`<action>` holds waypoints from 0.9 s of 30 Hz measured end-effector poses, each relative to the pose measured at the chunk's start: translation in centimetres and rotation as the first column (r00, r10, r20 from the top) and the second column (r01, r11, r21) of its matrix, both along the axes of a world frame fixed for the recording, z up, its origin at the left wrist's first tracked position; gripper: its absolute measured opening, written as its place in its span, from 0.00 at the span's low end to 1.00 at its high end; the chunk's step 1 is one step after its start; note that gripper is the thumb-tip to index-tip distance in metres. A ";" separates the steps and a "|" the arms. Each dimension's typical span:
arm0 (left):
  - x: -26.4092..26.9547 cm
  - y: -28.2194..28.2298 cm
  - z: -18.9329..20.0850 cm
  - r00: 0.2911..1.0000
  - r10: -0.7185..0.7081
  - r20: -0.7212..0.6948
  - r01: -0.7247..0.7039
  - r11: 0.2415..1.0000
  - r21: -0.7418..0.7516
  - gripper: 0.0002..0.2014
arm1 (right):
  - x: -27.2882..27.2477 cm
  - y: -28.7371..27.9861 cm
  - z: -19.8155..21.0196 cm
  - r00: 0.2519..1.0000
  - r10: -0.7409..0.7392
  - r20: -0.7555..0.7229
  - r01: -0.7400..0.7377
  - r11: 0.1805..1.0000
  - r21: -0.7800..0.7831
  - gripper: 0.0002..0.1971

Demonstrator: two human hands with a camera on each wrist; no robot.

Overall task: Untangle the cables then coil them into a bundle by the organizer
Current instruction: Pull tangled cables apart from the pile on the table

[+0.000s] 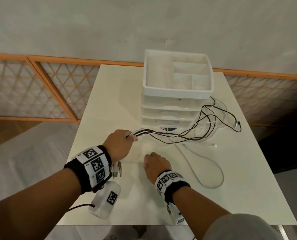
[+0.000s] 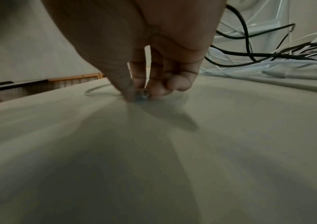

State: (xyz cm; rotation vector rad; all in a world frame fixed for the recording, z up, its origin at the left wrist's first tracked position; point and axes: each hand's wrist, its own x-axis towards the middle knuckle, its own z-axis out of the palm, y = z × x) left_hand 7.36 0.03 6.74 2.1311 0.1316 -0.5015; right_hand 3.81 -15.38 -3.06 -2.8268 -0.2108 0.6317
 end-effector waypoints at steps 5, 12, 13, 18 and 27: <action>0.1 0.3 0.5 0.987 0.122 -0.107 -0.132 0.987 -0.093 0.13 | 0.0 -1.7 1.5 0.960 -0.280 0.003 0.272 0.935 0.229 0.07; 0.9 -2.4 2.2 0.967 0.192 -0.170 -0.230 0.943 -0.240 0.11 | -1.5 -2.2 8.4 0.882 -0.469 -0.032 0.335 0.580 0.743 0.04; 1.0 -2.9 2.6 0.967 0.194 -0.165 -0.231 0.940 -0.250 0.10 | -1.7 -1.9 8.7 0.887 -0.459 -0.039 0.324 0.560 0.763 0.04; 1.8 -5.0 4.3 0.963 0.210 -0.168 -0.248 0.935 -0.252 0.10 | -2.5 -0.7 8.3 0.875 -0.484 -0.006 0.273 0.484 0.831 0.06; 1.7 -4.8 6.1 0.999 -0.025 -0.020 0.018 0.960 -0.279 0.08 | -1.6 -3.1 10.6 0.932 -0.357 0.067 0.183 0.622 0.762 0.16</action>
